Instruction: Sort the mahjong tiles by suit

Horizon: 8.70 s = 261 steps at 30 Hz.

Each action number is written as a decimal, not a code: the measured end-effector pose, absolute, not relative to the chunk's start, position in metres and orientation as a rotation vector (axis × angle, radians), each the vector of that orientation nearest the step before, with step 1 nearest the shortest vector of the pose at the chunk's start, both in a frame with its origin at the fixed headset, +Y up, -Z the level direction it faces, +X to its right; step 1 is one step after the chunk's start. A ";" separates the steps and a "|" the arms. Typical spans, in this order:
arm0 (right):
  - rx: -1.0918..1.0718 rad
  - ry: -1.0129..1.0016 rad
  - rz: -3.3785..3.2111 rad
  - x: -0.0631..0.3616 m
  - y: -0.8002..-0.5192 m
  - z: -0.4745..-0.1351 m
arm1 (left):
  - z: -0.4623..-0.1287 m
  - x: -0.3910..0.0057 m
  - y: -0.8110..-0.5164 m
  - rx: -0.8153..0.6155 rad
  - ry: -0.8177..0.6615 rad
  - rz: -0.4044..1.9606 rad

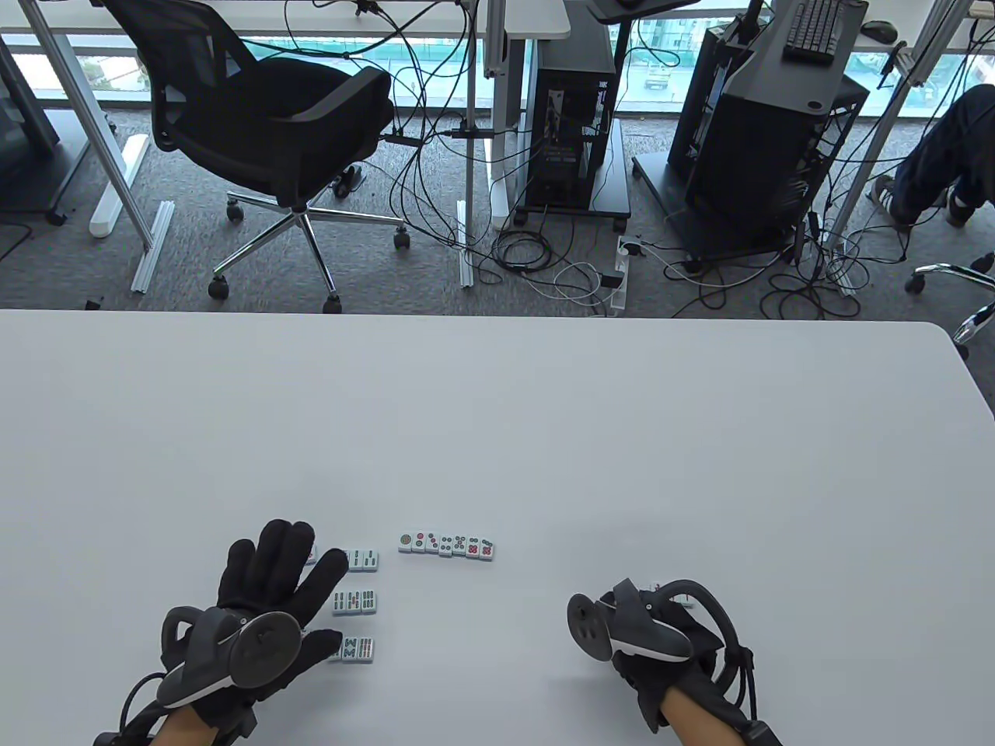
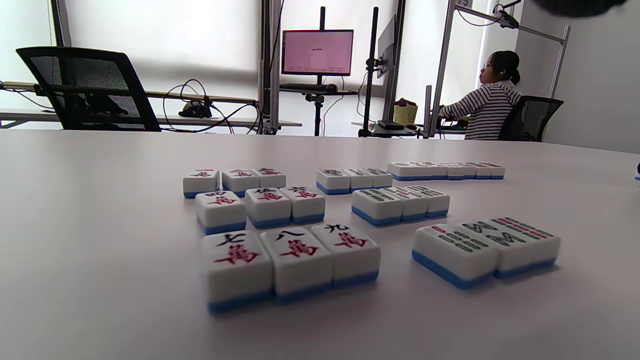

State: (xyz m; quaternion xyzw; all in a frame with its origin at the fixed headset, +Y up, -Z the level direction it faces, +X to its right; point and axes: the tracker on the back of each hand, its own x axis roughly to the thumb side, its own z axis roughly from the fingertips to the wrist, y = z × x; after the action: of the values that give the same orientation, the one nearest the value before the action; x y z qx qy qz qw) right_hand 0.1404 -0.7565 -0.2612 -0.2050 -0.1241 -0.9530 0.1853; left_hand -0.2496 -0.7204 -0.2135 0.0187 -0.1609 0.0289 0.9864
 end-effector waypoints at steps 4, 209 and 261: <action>-0.619 -0.274 -2.651 0.137 -0.761 -0.261 | -0.214 -0.250 -0.720 0.035 -0.321 0.051; -0.681 0.379 -3.220 0.229 -0.723 -0.234 | -0.316 -0.153 -0.721 -0.187 -0.245 -0.310; -0.676 0.308 -3.233 0.229 -0.728 -0.237 | -0.331 -0.159 -0.721 -0.228 -0.109 -0.494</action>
State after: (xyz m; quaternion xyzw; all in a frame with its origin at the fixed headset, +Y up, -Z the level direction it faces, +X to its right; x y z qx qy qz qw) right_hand 0.2289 -0.7275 -0.2369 -0.2031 0.0925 -0.9708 -0.0879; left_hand -0.1587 -0.7213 -0.3306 -0.1125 -0.0538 -0.2441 0.9617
